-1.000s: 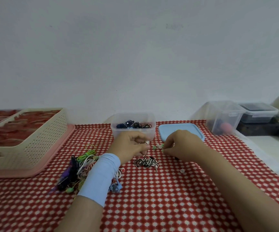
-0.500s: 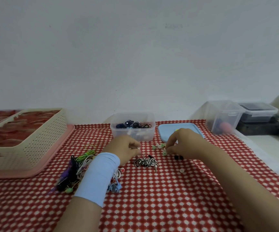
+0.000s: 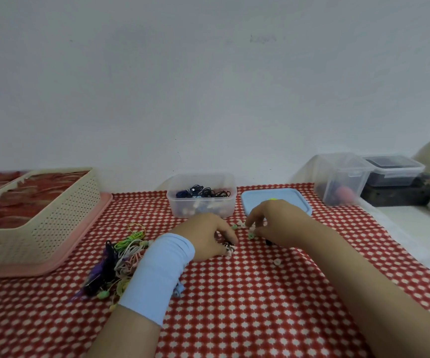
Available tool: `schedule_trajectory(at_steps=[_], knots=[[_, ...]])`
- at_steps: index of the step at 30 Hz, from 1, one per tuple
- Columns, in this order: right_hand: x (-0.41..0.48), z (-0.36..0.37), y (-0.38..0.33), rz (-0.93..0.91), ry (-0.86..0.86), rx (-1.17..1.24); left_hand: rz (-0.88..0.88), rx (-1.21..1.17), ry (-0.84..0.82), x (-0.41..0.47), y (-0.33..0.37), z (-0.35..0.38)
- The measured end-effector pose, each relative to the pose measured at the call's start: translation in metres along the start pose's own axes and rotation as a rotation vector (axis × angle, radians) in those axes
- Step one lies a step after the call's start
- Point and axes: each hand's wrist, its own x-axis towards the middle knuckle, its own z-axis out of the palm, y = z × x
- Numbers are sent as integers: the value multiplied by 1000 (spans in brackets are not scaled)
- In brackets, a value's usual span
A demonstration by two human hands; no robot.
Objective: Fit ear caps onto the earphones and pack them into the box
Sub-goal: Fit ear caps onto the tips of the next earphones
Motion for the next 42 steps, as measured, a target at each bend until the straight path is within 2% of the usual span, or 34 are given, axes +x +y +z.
schedule_trajectory(at_steps=[5, 8, 11, 19, 27, 30, 32, 34, 39, 42], knots=[[-1, -1, 0, 19, -9, 11, -62, -72, -195, -6, -6, -9], [-2, -4, 1, 48, -80, 2, -74, -167, -149, -7, -2, -10], [-5, -10, 4, 65, -114, -3, -83, -88, -50, -3, 0, -3], [-4, -3, -6, 110, -23, -28, -79, 21, -108, 2, -1, 2], [-2, -3, -6, 138, 42, -53, 40, -325, 15, -2, -18, -4], [-3, -6, -5, 141, 49, 1, 28, -292, 176, -2, -23, -10], [-4, -7, -5, 128, 31, 13, 23, -265, 227, -2, -21, -10], [-5, -8, -5, 121, 17, 29, 25, -231, 207, -1, -14, -7], [-6, -15, -2, 87, 57, 159, 51, 17, 6, 7, 2, 11], [-7, -15, -3, 58, 68, 295, 43, 37, -35, 11, 3, 15]])
